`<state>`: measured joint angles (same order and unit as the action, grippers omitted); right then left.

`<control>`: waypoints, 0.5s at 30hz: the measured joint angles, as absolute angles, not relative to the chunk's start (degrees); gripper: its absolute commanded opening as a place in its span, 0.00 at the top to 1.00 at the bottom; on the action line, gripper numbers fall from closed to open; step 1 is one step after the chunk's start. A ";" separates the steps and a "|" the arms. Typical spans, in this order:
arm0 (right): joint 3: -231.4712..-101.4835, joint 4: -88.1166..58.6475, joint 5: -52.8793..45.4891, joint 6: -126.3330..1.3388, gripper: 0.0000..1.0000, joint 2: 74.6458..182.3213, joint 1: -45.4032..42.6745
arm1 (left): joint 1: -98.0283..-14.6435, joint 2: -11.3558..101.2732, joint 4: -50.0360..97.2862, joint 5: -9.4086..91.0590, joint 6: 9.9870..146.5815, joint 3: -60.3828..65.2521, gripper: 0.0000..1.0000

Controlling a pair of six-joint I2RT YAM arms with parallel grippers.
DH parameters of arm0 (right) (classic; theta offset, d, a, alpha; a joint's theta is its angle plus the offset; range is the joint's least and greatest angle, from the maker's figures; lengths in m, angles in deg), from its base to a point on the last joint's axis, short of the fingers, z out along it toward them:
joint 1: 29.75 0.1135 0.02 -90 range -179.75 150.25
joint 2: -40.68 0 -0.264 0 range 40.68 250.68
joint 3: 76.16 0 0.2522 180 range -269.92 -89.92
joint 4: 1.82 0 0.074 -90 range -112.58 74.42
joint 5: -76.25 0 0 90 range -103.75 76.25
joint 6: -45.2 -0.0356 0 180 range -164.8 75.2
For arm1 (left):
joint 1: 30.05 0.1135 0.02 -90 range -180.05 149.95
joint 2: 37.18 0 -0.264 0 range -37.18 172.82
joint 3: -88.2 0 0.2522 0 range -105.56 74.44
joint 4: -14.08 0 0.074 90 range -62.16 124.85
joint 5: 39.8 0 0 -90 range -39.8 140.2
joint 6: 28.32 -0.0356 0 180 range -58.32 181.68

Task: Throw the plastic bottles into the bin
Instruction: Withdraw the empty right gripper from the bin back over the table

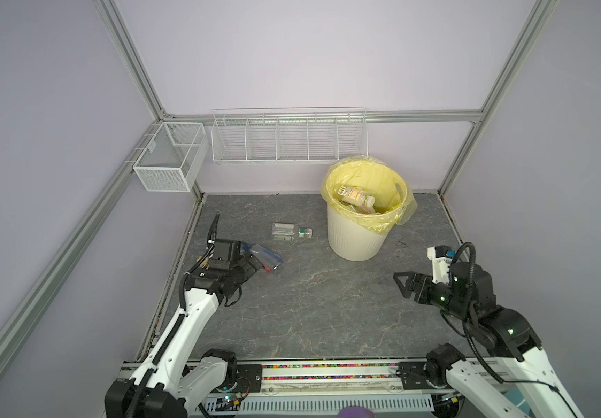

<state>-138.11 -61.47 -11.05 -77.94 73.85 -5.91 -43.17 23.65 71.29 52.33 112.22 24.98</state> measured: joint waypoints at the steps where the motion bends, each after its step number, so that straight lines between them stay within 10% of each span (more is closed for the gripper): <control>1: -138.06 -61.89 -11.05 -77.94 0.12 73.85 -5.91 | -43.17 25.05 70.87 52.28 112.22 24.26 0.00; 15: -135.55 -65.93 -10.85 -76.57 0.12 69.87 -5.91 | -43.17 42.43 66.83 51.87 111.92 16.85 0.00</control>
